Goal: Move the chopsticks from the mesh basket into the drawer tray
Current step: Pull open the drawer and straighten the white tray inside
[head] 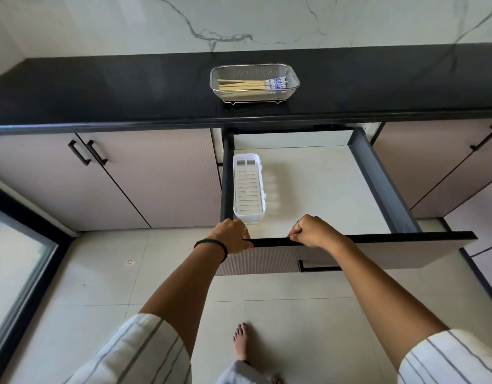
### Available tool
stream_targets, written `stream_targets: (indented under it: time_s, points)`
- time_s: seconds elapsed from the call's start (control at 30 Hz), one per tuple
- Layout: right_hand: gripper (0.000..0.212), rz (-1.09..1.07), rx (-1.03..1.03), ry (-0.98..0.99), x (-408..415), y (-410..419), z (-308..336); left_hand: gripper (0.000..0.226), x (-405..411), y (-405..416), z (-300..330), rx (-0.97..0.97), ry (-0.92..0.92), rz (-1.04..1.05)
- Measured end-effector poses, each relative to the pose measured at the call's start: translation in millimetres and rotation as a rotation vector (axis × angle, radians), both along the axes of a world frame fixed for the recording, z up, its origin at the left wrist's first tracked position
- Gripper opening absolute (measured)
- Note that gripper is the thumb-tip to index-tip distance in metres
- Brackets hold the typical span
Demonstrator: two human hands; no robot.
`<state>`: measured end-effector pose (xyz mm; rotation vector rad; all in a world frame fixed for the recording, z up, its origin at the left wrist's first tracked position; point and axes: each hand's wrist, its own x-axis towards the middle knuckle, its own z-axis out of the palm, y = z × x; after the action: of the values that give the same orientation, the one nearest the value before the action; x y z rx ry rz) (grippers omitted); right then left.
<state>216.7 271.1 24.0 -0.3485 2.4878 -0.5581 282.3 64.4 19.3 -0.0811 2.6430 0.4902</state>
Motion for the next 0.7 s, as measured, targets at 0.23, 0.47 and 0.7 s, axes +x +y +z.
stream_targets:
  time_s: [0.23,0.47,0.7]
  points:
    - [0.035,0.057,0.324,-0.087,-14.9,-35.5,15.0,0.053,-32.6,-6.9,11.7,-0.065,-0.189,-0.094]
    - [0.045,0.075,0.556,-0.525,-60.3,-81.6,22.7,0.055,-81.9,-26.2,10.5,0.166,-0.62,-0.178]
    - [0.036,-0.112,0.046,0.091,-118.9,-144.2,50.6,0.06,-145.5,-102.6,40.5,0.077,-0.043,-0.189]
